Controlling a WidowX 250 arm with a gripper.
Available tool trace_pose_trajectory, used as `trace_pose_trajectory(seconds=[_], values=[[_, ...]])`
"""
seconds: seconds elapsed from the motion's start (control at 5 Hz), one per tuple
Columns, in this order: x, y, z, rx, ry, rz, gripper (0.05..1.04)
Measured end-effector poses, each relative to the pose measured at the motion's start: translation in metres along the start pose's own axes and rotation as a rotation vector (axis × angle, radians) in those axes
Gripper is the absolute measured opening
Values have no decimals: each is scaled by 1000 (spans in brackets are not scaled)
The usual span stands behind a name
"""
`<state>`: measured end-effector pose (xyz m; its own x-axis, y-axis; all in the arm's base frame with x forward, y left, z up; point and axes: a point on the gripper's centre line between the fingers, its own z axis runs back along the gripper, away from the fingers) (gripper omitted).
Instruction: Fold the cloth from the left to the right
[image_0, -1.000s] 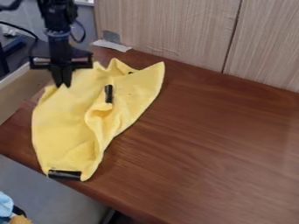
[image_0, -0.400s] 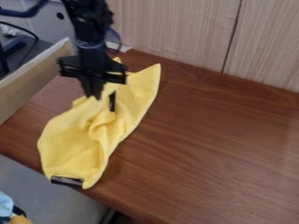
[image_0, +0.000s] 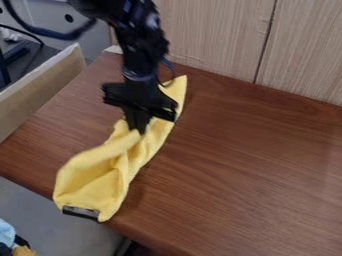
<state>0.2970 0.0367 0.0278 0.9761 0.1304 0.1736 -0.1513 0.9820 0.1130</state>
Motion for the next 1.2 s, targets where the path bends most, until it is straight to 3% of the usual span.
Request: trace_pose_trajectory(seconds=[0.2,0.4,0.6,0.8,1.2], values=[[-5,-15,-13,8,21,-54,55],[-13,-22,-30,-24,62,-82,55],[-14,-20,-37,-10,64,-82,76],[-16,-19,-38,1,68,-78,227],[-24,-23,-34,-13,82,-104,776]])
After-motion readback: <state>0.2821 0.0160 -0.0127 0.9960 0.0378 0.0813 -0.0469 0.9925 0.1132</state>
